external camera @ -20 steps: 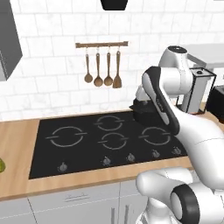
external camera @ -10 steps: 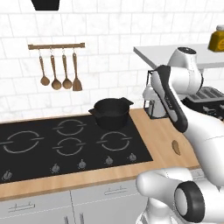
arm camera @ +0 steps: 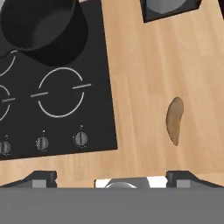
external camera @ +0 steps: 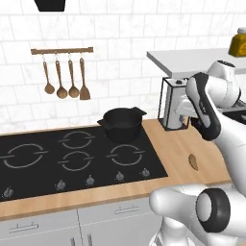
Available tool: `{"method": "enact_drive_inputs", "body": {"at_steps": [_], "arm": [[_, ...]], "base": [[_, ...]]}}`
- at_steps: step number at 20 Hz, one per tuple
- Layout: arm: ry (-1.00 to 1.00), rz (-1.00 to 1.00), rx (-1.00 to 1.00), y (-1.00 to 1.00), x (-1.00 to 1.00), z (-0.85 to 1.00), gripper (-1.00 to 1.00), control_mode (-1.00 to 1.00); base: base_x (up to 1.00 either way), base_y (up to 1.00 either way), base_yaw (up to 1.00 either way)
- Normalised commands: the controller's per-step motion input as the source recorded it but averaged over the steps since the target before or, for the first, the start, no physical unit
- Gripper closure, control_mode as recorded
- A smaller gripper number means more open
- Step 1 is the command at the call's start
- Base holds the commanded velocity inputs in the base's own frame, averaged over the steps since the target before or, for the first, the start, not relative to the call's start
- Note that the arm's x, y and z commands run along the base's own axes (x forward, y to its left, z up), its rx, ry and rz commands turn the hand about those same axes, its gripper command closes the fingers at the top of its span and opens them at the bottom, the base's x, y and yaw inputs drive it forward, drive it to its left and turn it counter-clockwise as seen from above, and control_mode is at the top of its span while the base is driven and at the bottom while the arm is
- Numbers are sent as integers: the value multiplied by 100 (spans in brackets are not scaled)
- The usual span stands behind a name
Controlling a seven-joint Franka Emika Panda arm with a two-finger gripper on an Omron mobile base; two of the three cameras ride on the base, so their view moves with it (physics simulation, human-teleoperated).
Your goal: Put the lemon wedge and sweet potato in the pot. Retrieve the spatula and lightly stir the vegetables in the pot.
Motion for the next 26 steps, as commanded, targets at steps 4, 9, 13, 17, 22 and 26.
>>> {"method": "enact_drive_inputs", "body": {"at_steps": [4,9,13,17,22,26], "arm": [[14,-17,10,-71,-16,-76,-100,-100],[15,-13,4,-51,-14,-69,-100,-100],[18,-6,0,-20,3,-62,-100,-100],[17,-4,0,-13,23,-59,-100,-100],[10,-3,0,-14,17,-54,-100,-100],[6,0,1,-13,8,-42,-100,-100]], "base": [[0,0,0],[0,0,0],[0,0,0],[0,0,0],[0,0,0],[0,0,0]]}}
